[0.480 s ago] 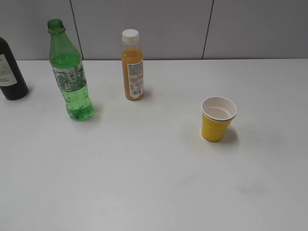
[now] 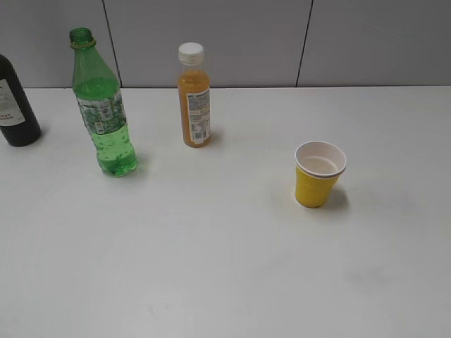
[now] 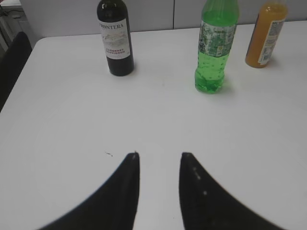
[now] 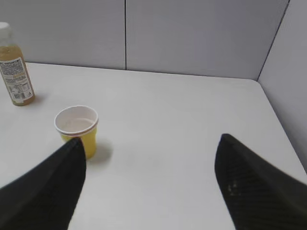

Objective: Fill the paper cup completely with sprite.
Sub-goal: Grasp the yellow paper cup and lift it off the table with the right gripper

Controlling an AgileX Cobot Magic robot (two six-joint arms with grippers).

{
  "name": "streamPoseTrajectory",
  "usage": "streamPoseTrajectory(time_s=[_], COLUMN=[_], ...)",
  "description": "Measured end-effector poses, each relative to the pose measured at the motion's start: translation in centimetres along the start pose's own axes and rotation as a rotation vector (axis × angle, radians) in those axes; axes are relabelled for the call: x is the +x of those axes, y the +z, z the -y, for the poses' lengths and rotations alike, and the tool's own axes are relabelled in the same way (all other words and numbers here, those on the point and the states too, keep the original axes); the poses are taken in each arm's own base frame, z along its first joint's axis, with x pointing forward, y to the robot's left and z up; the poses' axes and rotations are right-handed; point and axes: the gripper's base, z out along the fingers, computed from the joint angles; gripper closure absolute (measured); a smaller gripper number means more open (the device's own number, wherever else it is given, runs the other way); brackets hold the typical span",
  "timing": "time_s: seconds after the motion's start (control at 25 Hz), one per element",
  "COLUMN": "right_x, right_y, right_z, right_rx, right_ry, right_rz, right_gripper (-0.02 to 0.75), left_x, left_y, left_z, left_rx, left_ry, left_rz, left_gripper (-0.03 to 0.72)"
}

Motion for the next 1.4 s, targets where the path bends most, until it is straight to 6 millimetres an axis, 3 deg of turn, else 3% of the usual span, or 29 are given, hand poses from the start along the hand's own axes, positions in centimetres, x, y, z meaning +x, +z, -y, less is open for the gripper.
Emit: streamPoseTrajectory(time_s=[0.32, 0.68, 0.8, 0.92, 1.12, 1.4], right_x=[-2.0, -2.8, -2.4, -2.1, -1.1, 2.6], right_y=[3.6, 8.5, 11.3, 12.8, 15.9, 19.0], right_z=[0.4, 0.9, 1.1, 1.0, -0.7, -3.4], right_rx=[0.021, 0.042, 0.047, 0.037, -0.045, -0.145], right_ry=[0.01, 0.006, 0.043, 0.037, 0.012, -0.032], right_rz=[0.038, 0.024, -0.025, -0.04, -0.068, -0.181], right_gripper=[0.086, 0.086, 0.086, 0.087, 0.089, 0.089], left_x=[0.0, 0.0, 0.0, 0.0, 0.0, 0.0], left_y=[0.0, 0.0, 0.0, 0.0, 0.0, 0.0], left_z=[0.0, 0.0, 0.0, 0.0, 0.0, 0.0], left_rx=[0.0, 0.0, 0.0, 0.0, 0.0, 0.0], left_ry=[0.0, 0.0, 0.0, 0.0, 0.0, 0.0], left_rz=[0.0, 0.0, 0.0, 0.0, 0.0, 0.0], left_gripper=[0.456, 0.455, 0.455, 0.455, 0.455, 0.455])
